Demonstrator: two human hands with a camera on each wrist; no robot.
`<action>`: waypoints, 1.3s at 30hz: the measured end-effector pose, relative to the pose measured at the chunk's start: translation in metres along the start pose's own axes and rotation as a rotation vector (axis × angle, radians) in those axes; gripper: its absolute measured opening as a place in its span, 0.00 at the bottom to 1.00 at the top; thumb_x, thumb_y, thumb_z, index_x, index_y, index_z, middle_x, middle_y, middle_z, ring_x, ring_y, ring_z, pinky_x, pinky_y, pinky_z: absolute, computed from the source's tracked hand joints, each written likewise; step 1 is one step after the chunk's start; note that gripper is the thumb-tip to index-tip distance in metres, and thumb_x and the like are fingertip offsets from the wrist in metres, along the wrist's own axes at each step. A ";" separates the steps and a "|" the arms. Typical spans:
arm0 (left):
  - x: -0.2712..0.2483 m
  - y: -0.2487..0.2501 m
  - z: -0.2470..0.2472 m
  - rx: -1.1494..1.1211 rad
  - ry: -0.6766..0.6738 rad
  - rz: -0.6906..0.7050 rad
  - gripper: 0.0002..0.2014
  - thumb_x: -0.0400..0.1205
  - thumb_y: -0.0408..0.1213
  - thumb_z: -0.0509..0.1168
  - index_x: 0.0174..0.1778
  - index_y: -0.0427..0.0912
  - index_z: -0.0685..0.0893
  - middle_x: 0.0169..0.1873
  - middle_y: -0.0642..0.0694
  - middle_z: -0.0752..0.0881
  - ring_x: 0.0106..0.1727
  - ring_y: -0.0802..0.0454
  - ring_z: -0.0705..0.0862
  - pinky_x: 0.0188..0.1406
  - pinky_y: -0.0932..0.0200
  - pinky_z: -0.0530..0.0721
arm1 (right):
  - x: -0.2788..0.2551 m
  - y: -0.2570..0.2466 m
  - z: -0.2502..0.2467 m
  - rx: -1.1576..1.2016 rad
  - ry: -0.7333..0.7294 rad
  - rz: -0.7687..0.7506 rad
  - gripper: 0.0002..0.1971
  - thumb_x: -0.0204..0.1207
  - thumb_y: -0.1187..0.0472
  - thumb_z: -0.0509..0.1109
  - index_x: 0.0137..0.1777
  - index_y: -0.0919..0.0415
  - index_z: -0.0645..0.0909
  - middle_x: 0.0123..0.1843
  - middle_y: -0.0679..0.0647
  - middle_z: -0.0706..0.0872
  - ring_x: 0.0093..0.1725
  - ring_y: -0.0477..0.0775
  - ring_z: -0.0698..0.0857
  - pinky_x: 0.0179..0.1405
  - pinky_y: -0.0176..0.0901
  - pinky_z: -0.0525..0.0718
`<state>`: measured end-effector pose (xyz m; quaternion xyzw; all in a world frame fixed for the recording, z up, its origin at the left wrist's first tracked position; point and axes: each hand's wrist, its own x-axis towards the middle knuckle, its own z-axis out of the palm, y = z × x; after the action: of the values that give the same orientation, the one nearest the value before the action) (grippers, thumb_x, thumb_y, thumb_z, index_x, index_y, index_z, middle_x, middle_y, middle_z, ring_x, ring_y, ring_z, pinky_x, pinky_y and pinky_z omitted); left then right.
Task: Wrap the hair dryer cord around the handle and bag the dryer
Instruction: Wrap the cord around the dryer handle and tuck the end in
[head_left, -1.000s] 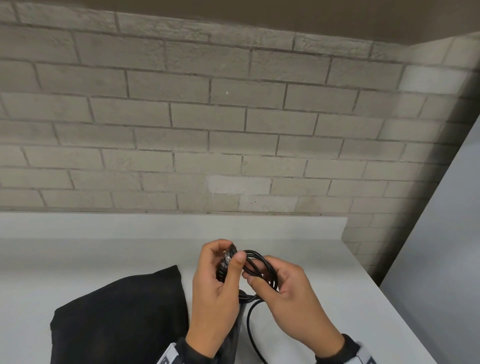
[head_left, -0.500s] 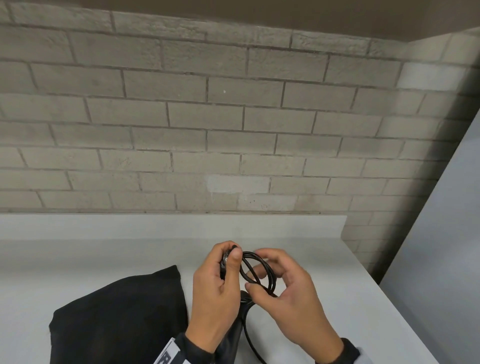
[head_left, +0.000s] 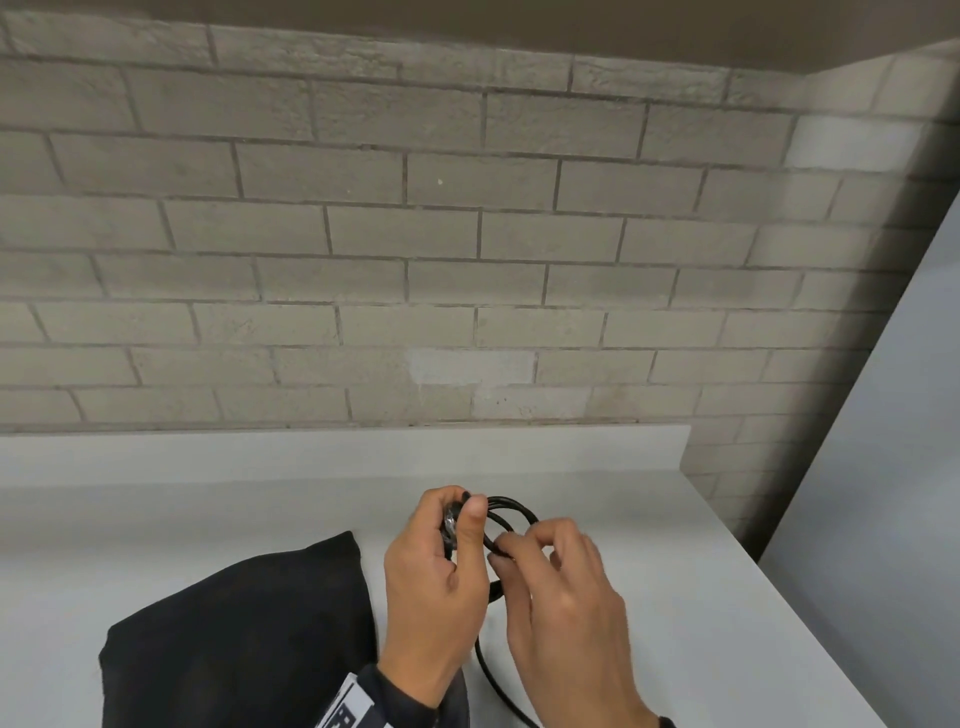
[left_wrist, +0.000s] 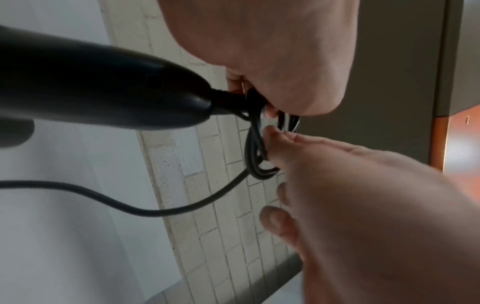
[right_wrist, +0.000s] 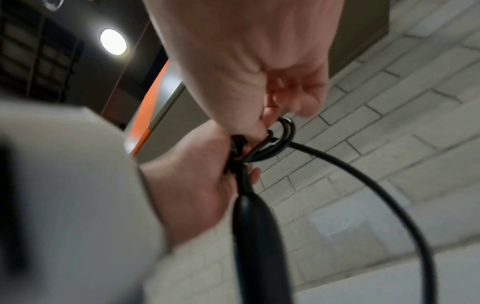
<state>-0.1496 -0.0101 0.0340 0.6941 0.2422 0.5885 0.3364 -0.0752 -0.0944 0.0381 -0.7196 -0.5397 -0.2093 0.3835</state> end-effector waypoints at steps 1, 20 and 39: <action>0.001 -0.002 -0.001 0.021 -0.004 0.016 0.11 0.82 0.57 0.58 0.43 0.57 0.78 0.35 0.59 0.83 0.30 0.60 0.80 0.30 0.77 0.72 | 0.000 -0.002 -0.001 0.087 -0.054 0.079 0.06 0.78 0.53 0.64 0.46 0.48 0.82 0.45 0.45 0.79 0.37 0.46 0.81 0.21 0.38 0.79; 0.010 -0.011 0.006 0.112 -0.054 0.254 0.14 0.88 0.56 0.55 0.48 0.51 0.80 0.36 0.57 0.81 0.36 0.59 0.79 0.37 0.72 0.74 | 0.037 0.012 -0.060 0.844 -0.594 0.542 0.14 0.82 0.54 0.67 0.36 0.58 0.84 0.31 0.52 0.86 0.32 0.47 0.78 0.41 0.38 0.78; 0.010 -0.022 -0.011 0.023 -0.209 0.147 0.18 0.81 0.61 0.63 0.56 0.52 0.77 0.40 0.57 0.81 0.39 0.57 0.82 0.42 0.74 0.76 | -0.006 0.025 -0.030 1.135 -0.322 0.397 0.07 0.78 0.60 0.68 0.50 0.49 0.86 0.51 0.60 0.92 0.47 0.60 0.90 0.52 0.45 0.86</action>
<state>-0.1567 0.0140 0.0249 0.7713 0.1612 0.5331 0.3080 -0.0499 -0.1245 0.0443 -0.5128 -0.4740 0.2966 0.6515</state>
